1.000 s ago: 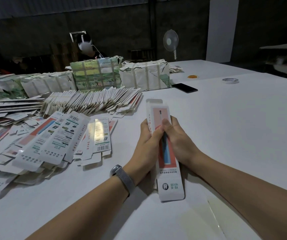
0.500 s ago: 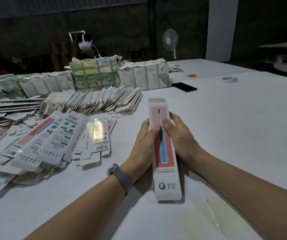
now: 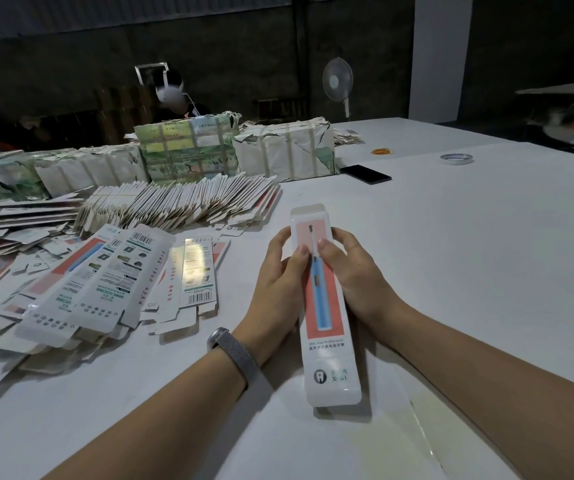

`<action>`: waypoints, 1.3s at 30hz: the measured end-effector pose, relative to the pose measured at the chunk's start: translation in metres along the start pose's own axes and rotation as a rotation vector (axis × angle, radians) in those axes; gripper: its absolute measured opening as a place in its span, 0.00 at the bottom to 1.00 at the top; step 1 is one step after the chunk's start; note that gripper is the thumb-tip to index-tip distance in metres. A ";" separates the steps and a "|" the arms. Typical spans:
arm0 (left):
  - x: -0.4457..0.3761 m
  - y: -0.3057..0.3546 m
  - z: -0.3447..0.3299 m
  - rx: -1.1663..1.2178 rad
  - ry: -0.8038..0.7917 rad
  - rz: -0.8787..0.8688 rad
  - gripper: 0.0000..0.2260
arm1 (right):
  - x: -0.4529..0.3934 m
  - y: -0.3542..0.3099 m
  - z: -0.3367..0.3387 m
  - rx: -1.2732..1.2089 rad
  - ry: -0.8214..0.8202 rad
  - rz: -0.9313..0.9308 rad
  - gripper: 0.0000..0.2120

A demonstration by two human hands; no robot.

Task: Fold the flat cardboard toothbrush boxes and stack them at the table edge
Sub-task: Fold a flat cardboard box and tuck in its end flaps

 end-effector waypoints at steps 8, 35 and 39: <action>0.002 0.000 0.000 0.067 -0.038 0.008 0.17 | 0.000 0.003 0.001 -0.046 0.023 -0.009 0.16; 0.003 0.003 0.002 0.028 0.001 -0.020 0.16 | 0.006 -0.008 0.000 0.031 -0.038 0.033 0.10; 0.004 0.004 0.002 0.003 0.001 -0.037 0.09 | 0.005 -0.009 -0.001 0.038 -0.036 0.026 0.05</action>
Point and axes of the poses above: each hand's wrist, its own x-axis away from the middle knuckle, its own z-axis out of the back of the hand, y = z × x, the point moved 1 cm from there along -x, towards the middle knuckle, and after that the axes turned 7 degrees about y, right-handed, at the moved point
